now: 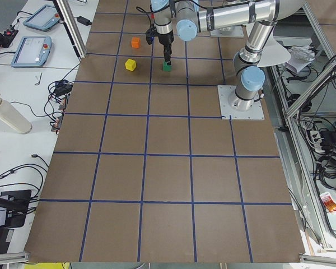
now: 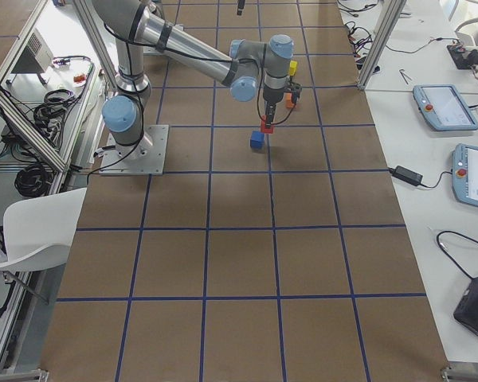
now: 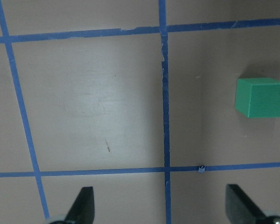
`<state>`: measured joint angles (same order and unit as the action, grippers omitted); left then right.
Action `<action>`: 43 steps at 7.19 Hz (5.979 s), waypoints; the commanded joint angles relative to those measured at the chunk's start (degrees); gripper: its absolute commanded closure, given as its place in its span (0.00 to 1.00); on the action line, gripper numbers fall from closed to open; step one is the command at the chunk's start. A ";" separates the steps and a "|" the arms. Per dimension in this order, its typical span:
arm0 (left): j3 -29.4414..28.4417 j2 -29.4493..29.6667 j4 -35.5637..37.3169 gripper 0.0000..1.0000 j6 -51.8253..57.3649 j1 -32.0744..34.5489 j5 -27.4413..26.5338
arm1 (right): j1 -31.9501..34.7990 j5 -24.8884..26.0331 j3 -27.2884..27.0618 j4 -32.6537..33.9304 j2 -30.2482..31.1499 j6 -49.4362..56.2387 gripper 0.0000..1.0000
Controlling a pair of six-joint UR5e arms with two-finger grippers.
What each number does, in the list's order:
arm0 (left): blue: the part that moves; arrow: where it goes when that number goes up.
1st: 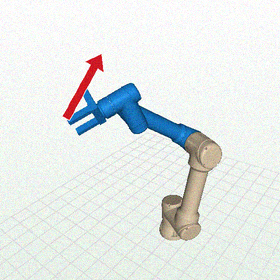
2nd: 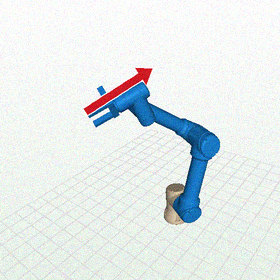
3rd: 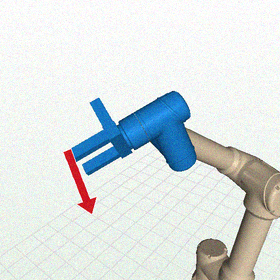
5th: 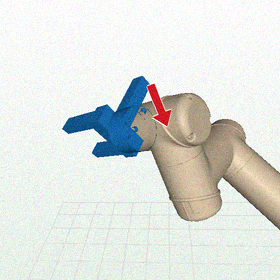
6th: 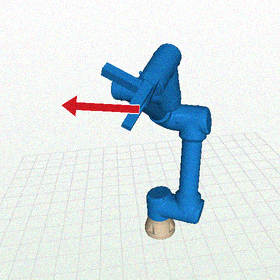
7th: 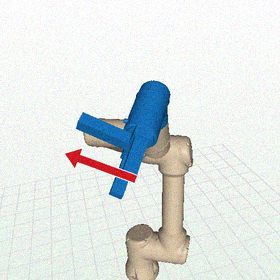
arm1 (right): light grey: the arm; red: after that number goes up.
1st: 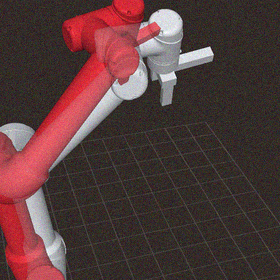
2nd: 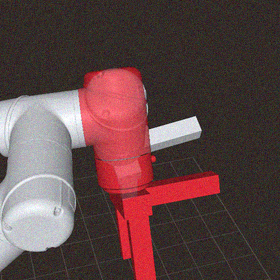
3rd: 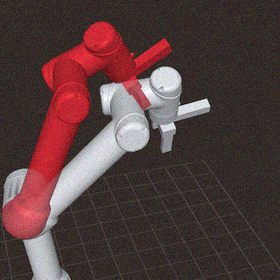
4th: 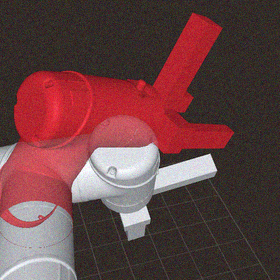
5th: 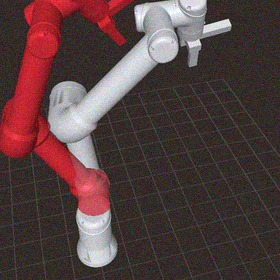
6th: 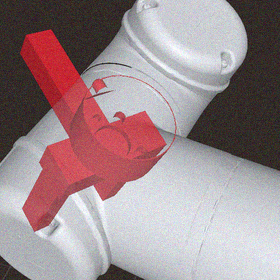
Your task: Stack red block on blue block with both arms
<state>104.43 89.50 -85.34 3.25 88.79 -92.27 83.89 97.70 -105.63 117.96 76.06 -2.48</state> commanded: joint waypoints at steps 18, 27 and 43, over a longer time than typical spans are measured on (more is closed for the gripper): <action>-0.01 -0.90 0.95 0.00 0.18 -0.11 -1.78 | -0.13 3.38 10.72 -21.62 2.68 0.37 0.00; -9.96 0.41 -3.39 0.00 -6.14 3.30 1.65 | 8.22 -3.98 20.19 -30.85 7.16 -1.82 0.00; -11.45 2.43 -3.61 0.00 -5.80 4.11 0.86 | 8.14 -8.58 20.99 -31.21 7.52 -3.49 0.00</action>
<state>92.92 91.86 -88.95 -2.63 92.83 -91.47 92.02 89.18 -84.39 86.78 83.52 -5.98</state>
